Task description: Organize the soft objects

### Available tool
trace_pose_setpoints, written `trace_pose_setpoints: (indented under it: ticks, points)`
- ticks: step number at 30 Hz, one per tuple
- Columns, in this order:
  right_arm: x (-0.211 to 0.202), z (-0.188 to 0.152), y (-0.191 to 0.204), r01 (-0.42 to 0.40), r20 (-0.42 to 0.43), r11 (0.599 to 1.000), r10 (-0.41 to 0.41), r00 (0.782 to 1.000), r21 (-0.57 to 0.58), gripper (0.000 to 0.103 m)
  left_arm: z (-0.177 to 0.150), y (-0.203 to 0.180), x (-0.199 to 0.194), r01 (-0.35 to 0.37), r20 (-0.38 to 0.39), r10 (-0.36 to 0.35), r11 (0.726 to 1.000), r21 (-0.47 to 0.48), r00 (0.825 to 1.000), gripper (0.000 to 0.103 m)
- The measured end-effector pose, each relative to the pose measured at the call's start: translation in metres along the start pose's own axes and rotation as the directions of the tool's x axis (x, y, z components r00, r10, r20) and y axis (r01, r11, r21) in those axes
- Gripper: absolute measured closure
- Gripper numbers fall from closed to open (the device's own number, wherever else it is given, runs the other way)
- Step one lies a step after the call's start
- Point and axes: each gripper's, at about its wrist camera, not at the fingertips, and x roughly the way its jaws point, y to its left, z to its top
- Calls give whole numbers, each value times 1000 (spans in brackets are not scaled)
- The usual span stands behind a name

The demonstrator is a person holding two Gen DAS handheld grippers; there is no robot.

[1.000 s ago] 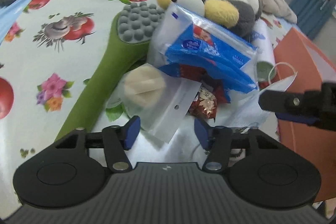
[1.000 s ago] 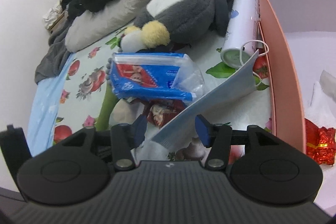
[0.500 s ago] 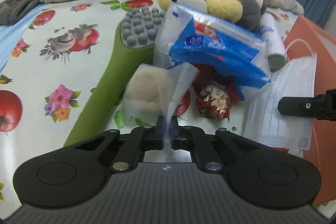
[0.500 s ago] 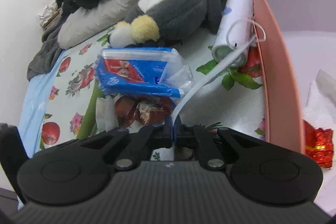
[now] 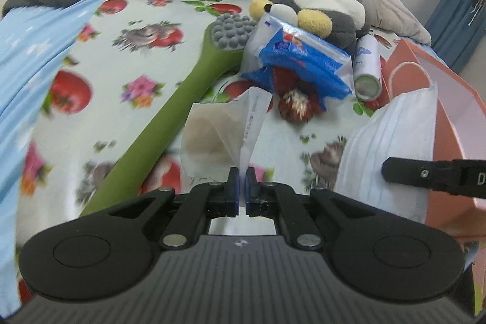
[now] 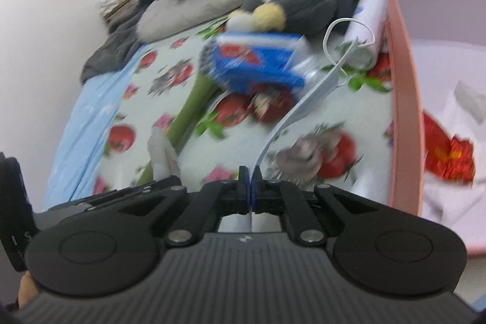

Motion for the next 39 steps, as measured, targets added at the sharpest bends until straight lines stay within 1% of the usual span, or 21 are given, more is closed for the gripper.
trace_pose_setpoints:
  ticks: [4, 7, 9, 13, 16, 18, 22, 23, 24, 25, 27, 28, 29, 30, 33, 35, 37, 39]
  points:
    - [-8, -21, 10, -50, -53, 999, 49, 997, -14, 99, -25, 8, -29, -11, -14, 11, 999, -31, 1000, 99]
    - [-13, -39, 13, -89, -87, 996, 88, 992, -8, 99, -43, 10, -44, -26, -28, 25, 999, -32, 999, 98]
    - [-13, -49, 10, -92, -103, 996, 92, 990, 3, 99, -55, 10, -51, -29, -42, 27, 999, -34, 999, 98]
    - [-12, -63, -5, -62, -121, 998, 64, 991, 16, 98, -70, 6, -55, -22, -67, 21, 999, -24, 998, 98]
    - [-12, -70, -14, -7, -118, 1000, 4, 993, -24, 96, -75, -2, -52, -14, -82, 13, 1000, -7, 997, 98]
    - [-13, -74, -21, 48, -113, 998, -53, 992, -51, 96, -76, -8, -50, -7, -84, 7, 1000, 1, 996, 98]
    - [-17, -77, -35, 94, -93, 994, -99, 991, -60, 95, -76, -17, -43, 13, -92, -12, 1000, 4, 996, 97]
    - [-18, -78, -37, 107, -94, 993, -112, 989, -59, 94, -75, -18, -42, 10, -92, -9, 1000, 7, 996, 96]
    - [-18, -79, -40, 116, -99, 992, -121, 988, -59, 89, -75, -20, -41, 10, -96, -9, 1000, 11, 995, 96]
    - [-19, -80, -41, 121, -100, 991, -127, 987, -58, 83, -75, -22, -41, 10, -99, -9, 1000, 12, 995, 94]
    - [-24, -85, -43, 119, -90, 991, -125, 988, -63, 57, -74, -25, -44, 28, -92, -27, 1000, 13, 995, 81]
    - [-28, -87, -43, 122, -79, 990, -128, 989, -73, 53, -75, -25, -46, 41, -86, -40, 999, 14, 995, 66]
    - [-32, -89, -42, 133, -67, 987, -139, 988, -85, 51, -75, -26, -49, 47, -81, -46, 999, 13, 996, 60]
    - [-35, -90, -42, 147, -57, 985, -152, 987, -92, 51, -76, -27, -51, 45, -75, -44, 999, 12, 996, 55]
    - [-52, -94, -43, 159, -8, 985, -160, 987, -70, 51, -78, -27, -59, 60, -58, -59, 998, 14, 997, 55]
    - [-62, -95, -39, 168, 34, 983, -166, 986, -73, 50, -79, -26, -64, 68, -40, -68, 998, 10, 997, 50]
    - [-70, -95, -35, 172, 77, 981, -166, 983, -88, 50, -80, -24, -66, 55, -12, -54, 998, 16, 998, 47]
    - [-71, -95, -29, 174, 120, 977, -160, 980, -121, 50, -78, -23, -62, 36, -9, -36, 999, 15, 999, 47]
